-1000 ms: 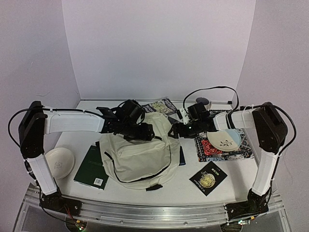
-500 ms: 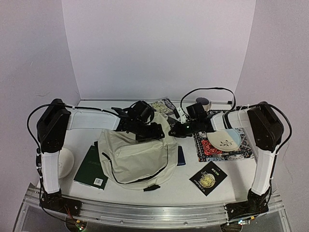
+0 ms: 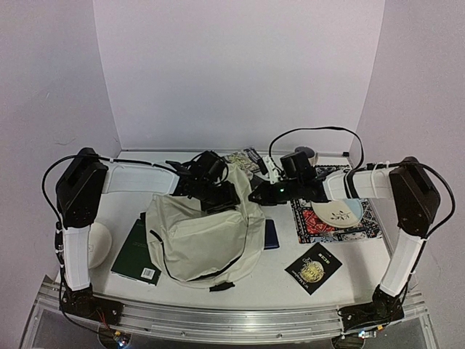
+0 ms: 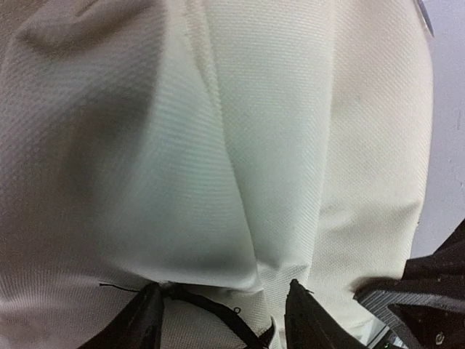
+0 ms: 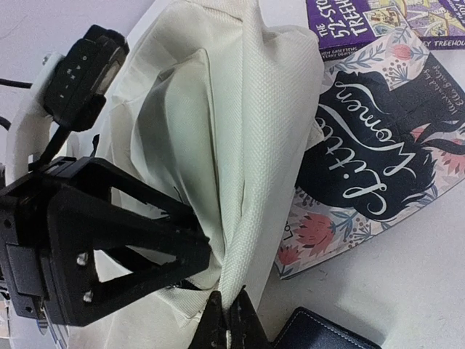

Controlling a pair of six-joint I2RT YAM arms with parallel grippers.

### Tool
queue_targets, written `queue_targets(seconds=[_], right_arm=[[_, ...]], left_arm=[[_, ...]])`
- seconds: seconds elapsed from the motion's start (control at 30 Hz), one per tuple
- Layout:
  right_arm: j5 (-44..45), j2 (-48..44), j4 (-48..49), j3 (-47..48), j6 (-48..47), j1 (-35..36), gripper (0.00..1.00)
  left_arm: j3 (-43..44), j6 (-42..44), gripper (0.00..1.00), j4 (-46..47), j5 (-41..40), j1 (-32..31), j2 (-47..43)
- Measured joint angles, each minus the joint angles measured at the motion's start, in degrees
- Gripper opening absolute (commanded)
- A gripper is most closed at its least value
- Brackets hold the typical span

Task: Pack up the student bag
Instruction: Pick up the book from the student bag, then pick up the lower front pocket of the student bag, then unzip the lower front pocket of the student bag.

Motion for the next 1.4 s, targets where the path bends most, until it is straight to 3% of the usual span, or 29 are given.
queue_targets(seconds=[0.43,0.67,0.97,1.4], right_arm=[[1.82,-0.89,0.48,-0.47,0.57,1.63,0.0],[2.28,-0.89,0.95,-0.47,0.74,2.32,0.0],[3.77,-2.13,1.68,-1.33,0.74,2.79,0.0],[7.67,-4.09,0.66,-1.5,0.47,3.22,0.0]], left_arm=[[-0.44,-4.14,0.28,1.78,2.52,0.22,-0.04],[-1.44,-5.59,0.0,3.41,3.56,0.22,-0.15],[-5.86,-4.73,0.0,4.66,1.9,0.22,-5.93],[-18.86,0.02,0.0,4.08,-8.38,0.23,-19.59]])
